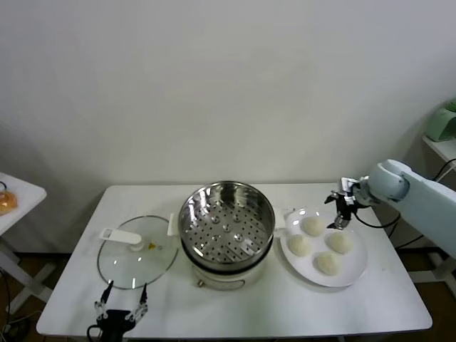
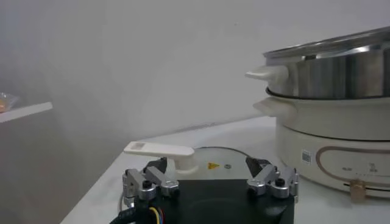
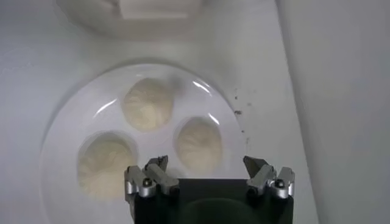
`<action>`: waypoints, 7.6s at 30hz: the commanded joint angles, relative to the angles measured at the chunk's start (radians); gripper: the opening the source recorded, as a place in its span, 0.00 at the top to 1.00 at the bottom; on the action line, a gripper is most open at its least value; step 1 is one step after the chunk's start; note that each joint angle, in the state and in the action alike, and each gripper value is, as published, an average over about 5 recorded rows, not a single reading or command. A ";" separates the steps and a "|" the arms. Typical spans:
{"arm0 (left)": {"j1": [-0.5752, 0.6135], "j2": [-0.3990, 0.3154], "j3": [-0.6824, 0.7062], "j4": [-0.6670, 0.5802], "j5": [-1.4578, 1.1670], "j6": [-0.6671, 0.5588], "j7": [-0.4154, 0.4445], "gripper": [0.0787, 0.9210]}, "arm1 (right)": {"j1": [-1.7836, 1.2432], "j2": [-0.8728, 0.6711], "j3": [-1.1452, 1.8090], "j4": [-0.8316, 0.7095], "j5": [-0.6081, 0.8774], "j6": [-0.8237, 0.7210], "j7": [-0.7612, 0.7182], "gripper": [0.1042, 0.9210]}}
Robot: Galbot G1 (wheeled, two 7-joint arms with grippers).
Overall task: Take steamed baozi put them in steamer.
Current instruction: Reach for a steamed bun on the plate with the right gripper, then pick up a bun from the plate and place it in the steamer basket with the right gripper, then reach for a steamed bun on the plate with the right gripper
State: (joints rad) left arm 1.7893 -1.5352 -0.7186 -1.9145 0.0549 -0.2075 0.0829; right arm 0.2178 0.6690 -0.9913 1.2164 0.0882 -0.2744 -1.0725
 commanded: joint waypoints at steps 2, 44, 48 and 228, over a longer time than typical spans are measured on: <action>0.003 0.001 -0.008 0.005 0.009 -0.009 -0.001 0.12 | 0.192 0.151 -0.265 -0.155 0.000 0.073 -0.112 0.12; 0.012 0.008 -0.049 0.059 0.070 -0.054 -0.019 0.12 | -0.132 0.354 0.090 -0.506 -0.221 0.125 -0.052 0.12; 0.012 0.006 -0.052 0.058 0.071 -0.054 -0.020 0.12 | -0.135 0.355 0.099 -0.504 -0.220 0.127 -0.052 0.16; 0.027 -0.001 -0.075 0.107 0.127 -0.129 -0.051 0.12 | 0.096 0.213 -0.455 -0.045 0.376 -0.108 0.259 0.17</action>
State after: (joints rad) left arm 1.8152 -1.5353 -0.7921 -1.8069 0.1814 -0.3367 0.0329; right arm 0.3350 0.8726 -1.4637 1.1939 0.4734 -0.3865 -0.8024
